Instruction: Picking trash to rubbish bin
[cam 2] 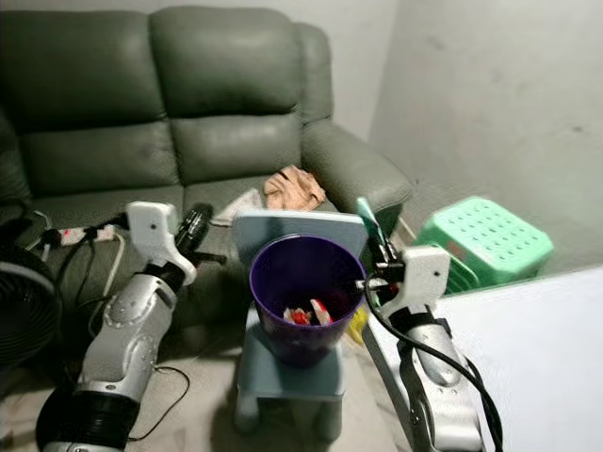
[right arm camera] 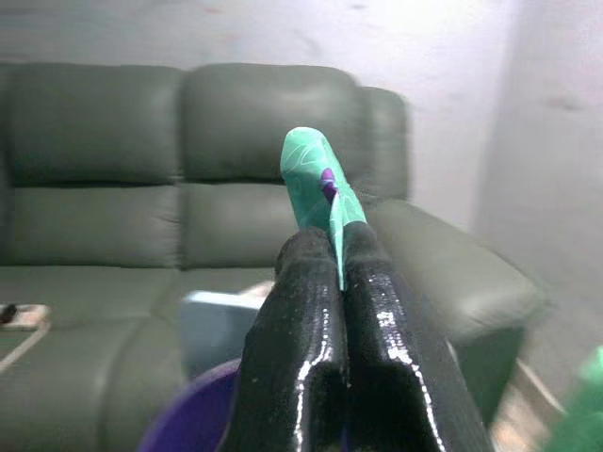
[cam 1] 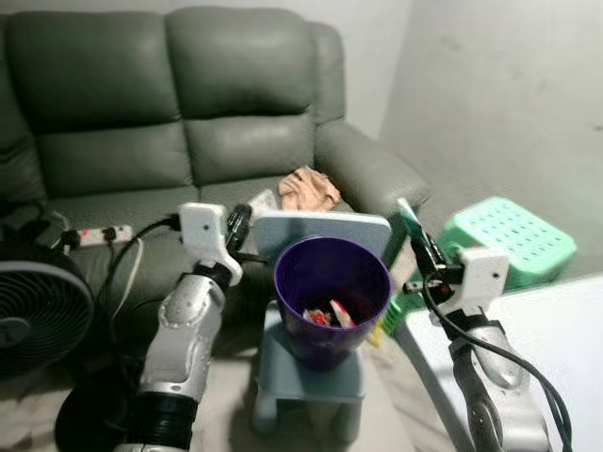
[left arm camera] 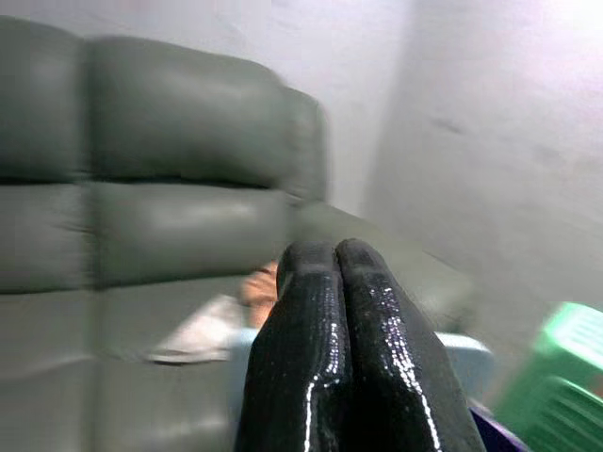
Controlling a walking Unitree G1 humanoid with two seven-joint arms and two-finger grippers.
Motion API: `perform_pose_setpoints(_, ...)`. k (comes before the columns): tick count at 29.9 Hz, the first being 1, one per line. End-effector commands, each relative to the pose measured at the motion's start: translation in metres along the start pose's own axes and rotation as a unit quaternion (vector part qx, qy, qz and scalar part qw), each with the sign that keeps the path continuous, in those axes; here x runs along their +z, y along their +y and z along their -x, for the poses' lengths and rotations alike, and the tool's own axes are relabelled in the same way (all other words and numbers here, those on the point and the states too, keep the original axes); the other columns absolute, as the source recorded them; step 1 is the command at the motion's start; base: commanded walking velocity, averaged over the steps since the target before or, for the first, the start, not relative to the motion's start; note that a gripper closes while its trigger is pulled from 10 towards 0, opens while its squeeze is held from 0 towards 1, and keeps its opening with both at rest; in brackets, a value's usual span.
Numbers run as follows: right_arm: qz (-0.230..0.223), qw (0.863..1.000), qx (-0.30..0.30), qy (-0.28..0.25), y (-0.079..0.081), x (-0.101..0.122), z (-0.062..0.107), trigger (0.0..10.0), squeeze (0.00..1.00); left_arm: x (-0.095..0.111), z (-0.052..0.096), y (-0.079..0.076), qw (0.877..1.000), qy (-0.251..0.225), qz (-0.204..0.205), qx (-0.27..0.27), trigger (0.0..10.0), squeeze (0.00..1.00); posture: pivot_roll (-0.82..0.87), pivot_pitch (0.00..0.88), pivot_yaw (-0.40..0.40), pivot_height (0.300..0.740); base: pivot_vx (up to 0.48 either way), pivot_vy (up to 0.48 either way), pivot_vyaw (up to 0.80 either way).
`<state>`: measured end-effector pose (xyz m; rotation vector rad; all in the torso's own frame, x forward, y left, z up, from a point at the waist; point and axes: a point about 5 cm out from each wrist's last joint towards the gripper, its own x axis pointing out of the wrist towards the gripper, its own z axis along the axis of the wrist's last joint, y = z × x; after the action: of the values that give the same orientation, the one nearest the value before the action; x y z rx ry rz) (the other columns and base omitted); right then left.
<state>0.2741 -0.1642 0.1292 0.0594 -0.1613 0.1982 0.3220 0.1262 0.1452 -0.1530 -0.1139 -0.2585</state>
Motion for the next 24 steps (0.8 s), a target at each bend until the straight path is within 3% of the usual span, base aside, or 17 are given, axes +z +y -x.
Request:
perform_pose_setpoints(1,-0.005,1.0,0.022,-0.014,0.01,0.005,-0.005,10.0,0.0,0.002,0.001,0.012,1.0,-0.001,-0.009,0.016,10.0,0.0,-0.03,0.0,-0.054,0.74,0.42,0.0,0.72)
perform_pose_setpoints(5,-0.02,1.0,0.012,-0.013,0.008,0.005,-0.005,10.0,0.0,0.001,0.001,0.011,1.0,0.003,-0.014,0.017,10.0,0.0,-0.03,0.0,-0.058,0.74,0.386,0.0,0.0)
perform_pose_setpoints(13,-0.009,1.0,0.02,0.003,0.007,0.003,-0.006,10.0,0.0,-0.003,0.004,0.006,1.0,0.002,-0.014,0.021,10.0,0.0,-0.04,0.0,-0.062,0.74,0.0,0.0,0.0)
perform_pose_setpoints(16,-0.031,0.999,0.04,0.013,0.01,0.002,-0.007,10.0,0.0,-0.005,0.006,0.005,1.0,0.001,-0.015,0.02,10.0,0.0,-0.03,0.0,-0.064,0.74,0.0,0.0,0.0)
perform_pose_setpoints(22,-0.002,0.999,0.042,0.019,0.006,0.004,-0.013,10.0,0.0,-0.008,0.012,0.003,1.0,0.009,-0.007,0.011,10.0,0.0,-0.03,0.0,-0.072,0.74,0.0,0.0,0.0)
perform_pose_setpoints(24,0.01,0.998,0.049,0.038,0.003,0.002,-0.017,10.0,0.0,-0.012,0.017,-0.005,1.0,0.015,0.001,-0.009,10.0,0.0,-0.02,0.0,-0.08,0.74,0.0,0.0,0.0)
